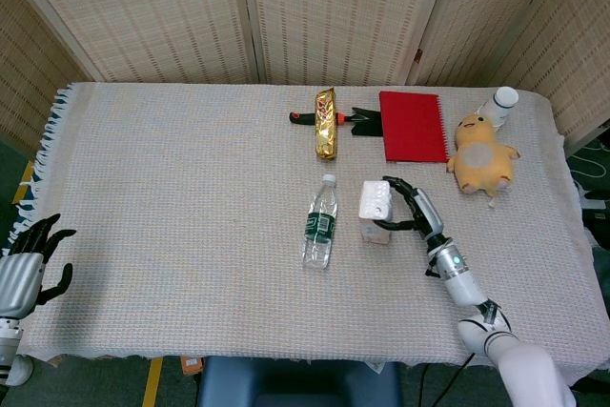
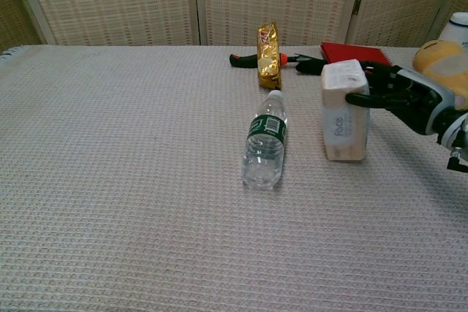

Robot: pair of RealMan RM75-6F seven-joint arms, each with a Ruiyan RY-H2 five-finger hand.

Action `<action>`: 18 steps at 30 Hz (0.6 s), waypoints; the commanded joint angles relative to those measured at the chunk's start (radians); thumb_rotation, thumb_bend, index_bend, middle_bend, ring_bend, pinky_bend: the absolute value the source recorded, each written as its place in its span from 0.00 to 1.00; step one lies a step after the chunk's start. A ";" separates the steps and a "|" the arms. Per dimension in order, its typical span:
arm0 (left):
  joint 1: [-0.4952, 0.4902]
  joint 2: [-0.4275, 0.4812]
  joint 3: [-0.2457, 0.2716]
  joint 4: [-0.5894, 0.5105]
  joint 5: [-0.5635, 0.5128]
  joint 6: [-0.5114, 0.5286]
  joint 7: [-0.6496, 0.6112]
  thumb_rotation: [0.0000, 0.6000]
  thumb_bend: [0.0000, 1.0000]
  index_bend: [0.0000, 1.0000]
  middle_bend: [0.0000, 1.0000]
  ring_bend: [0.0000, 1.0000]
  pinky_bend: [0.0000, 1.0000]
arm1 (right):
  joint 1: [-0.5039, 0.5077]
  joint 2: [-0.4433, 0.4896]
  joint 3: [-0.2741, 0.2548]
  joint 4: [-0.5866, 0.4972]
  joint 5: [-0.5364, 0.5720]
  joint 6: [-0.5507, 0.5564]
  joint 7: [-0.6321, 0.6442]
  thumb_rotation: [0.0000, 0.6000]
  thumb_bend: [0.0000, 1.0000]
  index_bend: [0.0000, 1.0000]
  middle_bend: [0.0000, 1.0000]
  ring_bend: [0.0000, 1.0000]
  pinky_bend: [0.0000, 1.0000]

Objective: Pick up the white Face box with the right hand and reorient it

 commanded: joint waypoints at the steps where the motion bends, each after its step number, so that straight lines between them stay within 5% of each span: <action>1: 0.000 0.000 0.000 0.000 0.001 0.001 0.000 1.00 0.50 0.21 0.00 0.00 0.10 | 0.001 -0.010 -0.013 0.019 -0.004 -0.006 0.014 1.00 0.22 0.46 0.42 0.29 0.00; 18: 0.000 0.000 0.004 -0.008 0.004 -0.001 0.017 1.00 0.50 0.21 0.00 0.00 0.10 | -0.056 0.040 -0.067 0.013 -0.017 0.024 -0.040 1.00 0.23 0.45 0.42 0.29 0.00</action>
